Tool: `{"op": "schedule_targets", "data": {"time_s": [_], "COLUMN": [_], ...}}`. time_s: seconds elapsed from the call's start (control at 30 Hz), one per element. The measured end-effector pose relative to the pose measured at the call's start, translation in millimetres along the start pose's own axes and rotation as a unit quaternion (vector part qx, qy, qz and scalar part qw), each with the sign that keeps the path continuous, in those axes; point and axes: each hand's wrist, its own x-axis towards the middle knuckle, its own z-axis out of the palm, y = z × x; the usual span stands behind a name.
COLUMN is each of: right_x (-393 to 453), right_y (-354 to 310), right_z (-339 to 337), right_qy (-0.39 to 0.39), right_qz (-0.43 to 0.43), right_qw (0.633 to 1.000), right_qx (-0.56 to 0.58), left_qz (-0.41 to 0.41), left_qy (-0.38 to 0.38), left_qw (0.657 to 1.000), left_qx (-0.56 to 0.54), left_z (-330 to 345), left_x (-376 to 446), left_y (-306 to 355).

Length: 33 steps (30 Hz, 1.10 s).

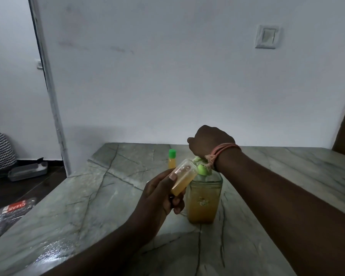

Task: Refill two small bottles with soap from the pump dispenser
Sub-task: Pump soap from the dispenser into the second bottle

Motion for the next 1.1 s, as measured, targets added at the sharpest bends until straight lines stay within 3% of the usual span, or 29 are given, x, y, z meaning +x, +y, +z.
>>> {"op": "schedule_targets", "data": {"time_s": [0.2, 0.33, 0.5, 0.7, 0.9, 1.1], "right_x": [4.2, 3.6, -1.7, -3.2, -5.8, -4.8], "right_y": [-2.1, -3.5, -4.1, -9.0, -8.9, -9.0], "right_z": [-7.5, -3.6, -3.5, -11.4, -5.4, -9.0], "right_qy": [-0.03, -0.009, -0.032, -0.033, 0.001, -0.029], "right_qz": [-0.023, -0.049, -0.021, -0.054, -0.027, -0.028], "right_qw": [0.999, 0.999, 0.999, 0.998, 1.0, 0.999], "right_qx": [-0.017, -0.008, 0.025, -0.025, -0.003, 0.005], "left_qz": [-0.007, -0.007, -0.028, -0.016, -0.014, -0.012], "left_qy": [-0.002, 0.017, 0.027, 0.024, 0.032, 0.028], "left_qw": [1.0, 1.0, 0.999, 1.0, 0.999, 0.999], "left_qx": [-0.005, -0.017, -0.004, 0.008, 0.005, 0.01], "left_z": [2.4, 1.5, 2.0, 5.1, 2.7, 3.5], "left_x": [-1.2, 0.1, -1.1, -4.7, -3.1, -3.2], "left_y": [0.3, -1.8, 1.3, 5.2, 2.3, 2.3]}}
